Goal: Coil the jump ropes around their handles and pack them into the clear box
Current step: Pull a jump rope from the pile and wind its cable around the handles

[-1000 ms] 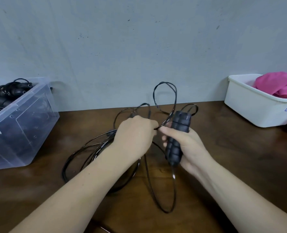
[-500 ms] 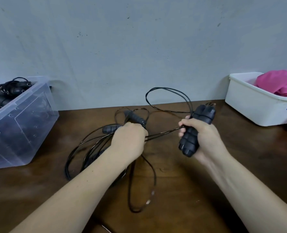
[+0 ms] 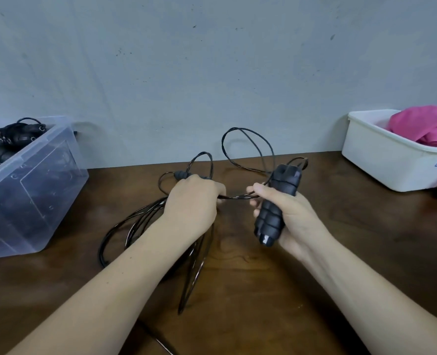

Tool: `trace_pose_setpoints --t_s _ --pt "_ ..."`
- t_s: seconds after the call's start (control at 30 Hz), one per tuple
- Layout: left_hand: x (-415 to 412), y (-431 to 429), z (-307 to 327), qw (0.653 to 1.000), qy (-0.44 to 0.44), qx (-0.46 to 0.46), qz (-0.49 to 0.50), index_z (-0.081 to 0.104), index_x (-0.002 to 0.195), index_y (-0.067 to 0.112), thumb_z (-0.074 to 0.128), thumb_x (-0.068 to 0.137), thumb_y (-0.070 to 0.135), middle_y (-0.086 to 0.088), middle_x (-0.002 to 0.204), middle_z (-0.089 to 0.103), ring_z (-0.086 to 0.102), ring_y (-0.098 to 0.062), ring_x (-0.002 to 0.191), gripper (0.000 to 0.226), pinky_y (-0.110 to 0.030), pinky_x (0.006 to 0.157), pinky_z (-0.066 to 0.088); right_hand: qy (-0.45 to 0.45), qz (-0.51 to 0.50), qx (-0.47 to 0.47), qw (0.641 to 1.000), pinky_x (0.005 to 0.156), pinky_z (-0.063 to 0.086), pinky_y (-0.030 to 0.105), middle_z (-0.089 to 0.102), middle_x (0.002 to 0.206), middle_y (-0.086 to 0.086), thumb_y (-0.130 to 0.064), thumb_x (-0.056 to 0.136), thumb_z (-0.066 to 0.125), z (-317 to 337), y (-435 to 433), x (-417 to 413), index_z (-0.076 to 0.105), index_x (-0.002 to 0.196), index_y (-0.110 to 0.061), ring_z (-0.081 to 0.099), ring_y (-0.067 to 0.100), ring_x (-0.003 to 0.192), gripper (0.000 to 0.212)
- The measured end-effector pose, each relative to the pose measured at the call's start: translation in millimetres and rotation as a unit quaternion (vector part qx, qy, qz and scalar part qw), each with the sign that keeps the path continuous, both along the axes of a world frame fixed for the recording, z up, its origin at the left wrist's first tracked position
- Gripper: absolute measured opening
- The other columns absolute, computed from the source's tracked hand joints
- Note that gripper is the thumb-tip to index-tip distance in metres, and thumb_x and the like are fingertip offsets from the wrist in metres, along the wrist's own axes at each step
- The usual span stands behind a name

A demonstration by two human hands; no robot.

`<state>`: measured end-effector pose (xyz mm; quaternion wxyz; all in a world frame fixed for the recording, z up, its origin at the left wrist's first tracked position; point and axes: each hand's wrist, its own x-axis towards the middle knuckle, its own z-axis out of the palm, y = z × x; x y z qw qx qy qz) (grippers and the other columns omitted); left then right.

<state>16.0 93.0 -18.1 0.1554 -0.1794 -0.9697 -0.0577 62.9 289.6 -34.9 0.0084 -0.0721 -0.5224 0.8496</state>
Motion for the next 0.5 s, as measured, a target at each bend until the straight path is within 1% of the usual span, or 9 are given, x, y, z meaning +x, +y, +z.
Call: trace_pose_setpoints --t_s 0.07,0.1,0.13,0.2,0.23,0.27,0.37,0.47,0.5 --pt "2.3 5.1 -2.8 1.0 -0.013 -0.015 -0.01 0.065 0.088 0.029 0.058 0.101 0.016 0.003 0.077 0.059 0.062 -0.026 0.089 0.019 -0.033 0.062 0.034 0.02 0.03 -0.013 0.999 0.08 0.058 0.037 0.077 0.117 0.018 -0.029 0.08 0.086 0.9 -7.3 3.1 0.084 0.098 -0.018 0.072 0.02 0.086 0.021" --pt "1.0 5.5 -4.5 1.0 -0.023 -0.012 -0.011 0.065 0.088 0.028 0.058 0.102 0.016 0.002 0.079 0.063 0.064 -0.027 0.088 0.019 -0.033 0.06 0.037 0.029 0.04 -0.02 0.999 0.08 0.058 0.037 0.077 0.116 0.016 -0.031 0.082 0.084 1.8 -8.6 4.7 0.085 0.092 -0.02 0.071 0.02 0.087 0.015" --pt "-1.6 4.3 -5.7 0.999 -0.034 0.005 -0.012 0.066 0.089 0.029 0.058 0.101 0.015 0.003 0.083 0.068 0.067 -0.027 0.089 0.02 -0.034 0.061 0.044 0.038 0.047 -0.019 0.998 0.079 0.059 0.036 0.077 0.114 0.014 -0.031 0.081 0.084 1.5 -8.4 5.4 0.084 0.097 -0.017 0.07 0.02 0.088 0.021" --pt "-7.0 1.1 -5.7 0.995 -0.064 0.071 -0.012 0.069 0.1 0.029 0.058 0.101 0.013 0.008 0.088 0.074 0.069 -0.018 0.091 0.019 -0.032 0.067 0.053 0.049 0.053 -0.002 0.997 0.076 0.061 0.034 0.074 0.105 0.012 -0.027 0.078 0.091 -2.7 -7.7 5.5 0.072 0.116 -0.004 0.069 0.02 0.087 0.048" --pt "-8.4 0.5 -4.7 0.991 -0.08 0.103 -0.008 0.067 0.105 0.028 0.059 0.102 0.016 0.01 0.087 0.074 0.069 -0.013 0.09 0.015 -0.03 0.067 0.053 0.05 0.051 0.013 0.997 0.076 0.06 0.034 0.071 0.098 0.011 -0.022 0.077 0.093 -5.1 -9.1 5.6 0.067 0.118 -0.004 0.068 0.021 0.085 0.051" --pt "-9.1 0.7 -2.8 0.988 -0.088 0.126 -0.005 0.064 0.11 0.026 0.06 0.104 0.021 0.01 0.087 0.075 0.069 -0.011 0.09 0.009 -0.029 0.067 0.053 0.049 0.041 0.035 0.997 0.077 0.06 0.035 0.069 0.093 0.011 -0.017 0.079 0.093 -7.7 -11.0 5.5 0.066 0.116 -0.006 0.067 0.022 0.084 0.047" --pt "-9.4 3.2 -2.6 0.992 -0.078 0.097 0.008 0.056 0.122 0.017 0.056 0.109 0.031 0.002 0.099 0.077 0.069 -0.024 0.098 0.019 -0.039 0.073 0.055 0.034 0.004 0.088 0.996 0.082 0.059 0.04 0.069 0.085 0.008 -0.008 0.085 0.088 -13.2 -15.7 4.5 0.065 0.115 -0.009 0.066 0.024 0.081 0.038" --pt "-1.6 11.8 -8.6 0.998 -0.062 0.022 -0.003 0.054 0.127 0.016 0.044 0.113 0.03 -0.006 0.111 0.071 0.064 -0.03 0.101 0.022 -0.038 0.067 0.042 0.021 0.032 0.116 0.993 0.079 0.06 0.035 0.073 0.082 0.003 -0.007 0.086 0.087 -17.6 -20.0 5.6 0.065 0.115 -0.008 0.068 0.022 0.081 0.037" --pt "1.1 13.9 -8.9 0.998 -0.063 0.009 -0.004 0.054 0.125 0.017 0.039 0.113 0.032 -0.008 0.111 0.07 0.063 -0.032 0.1 0.024 -0.038 0.066 0.04 0.02 0.035 0.122 0.992 0.077 0.06 0.034 0.073 0.082 0.003 -0.008 0.086 0.087 -18.5 -21.9 6.3 0.066 0.116 -0.006 0.069 0.022 0.08 0.037"
